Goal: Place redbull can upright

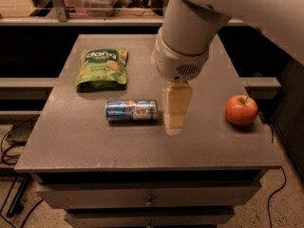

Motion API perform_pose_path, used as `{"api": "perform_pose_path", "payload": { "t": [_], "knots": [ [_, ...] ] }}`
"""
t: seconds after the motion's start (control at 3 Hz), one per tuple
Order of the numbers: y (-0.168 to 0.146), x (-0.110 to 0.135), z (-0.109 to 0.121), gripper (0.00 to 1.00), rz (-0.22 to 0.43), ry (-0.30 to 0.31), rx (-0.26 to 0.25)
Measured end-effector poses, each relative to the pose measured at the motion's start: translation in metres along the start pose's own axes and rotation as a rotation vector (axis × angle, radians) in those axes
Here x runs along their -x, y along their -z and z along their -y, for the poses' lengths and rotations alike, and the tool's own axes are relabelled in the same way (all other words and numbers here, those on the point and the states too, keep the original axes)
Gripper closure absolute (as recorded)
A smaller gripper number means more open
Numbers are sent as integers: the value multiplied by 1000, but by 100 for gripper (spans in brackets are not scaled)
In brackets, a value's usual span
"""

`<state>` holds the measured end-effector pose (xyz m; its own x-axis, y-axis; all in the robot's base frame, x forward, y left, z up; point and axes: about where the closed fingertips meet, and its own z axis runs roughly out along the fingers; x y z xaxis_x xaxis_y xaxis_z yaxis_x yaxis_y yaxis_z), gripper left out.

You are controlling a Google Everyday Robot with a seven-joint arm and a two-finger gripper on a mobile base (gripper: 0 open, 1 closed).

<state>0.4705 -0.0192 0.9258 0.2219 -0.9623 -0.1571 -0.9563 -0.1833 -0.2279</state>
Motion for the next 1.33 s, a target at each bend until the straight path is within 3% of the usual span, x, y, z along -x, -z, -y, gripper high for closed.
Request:
{"api": "perform_pose_path", "payload": {
  "t": [0.67, 1.0, 1.33],
  "knots": [
    [-23, 27, 7, 0, -30, 80, 36],
    [-65, 52, 29, 0, -101, 102, 25],
    [-65, 52, 29, 0, -101, 102, 25]
  ]
}}
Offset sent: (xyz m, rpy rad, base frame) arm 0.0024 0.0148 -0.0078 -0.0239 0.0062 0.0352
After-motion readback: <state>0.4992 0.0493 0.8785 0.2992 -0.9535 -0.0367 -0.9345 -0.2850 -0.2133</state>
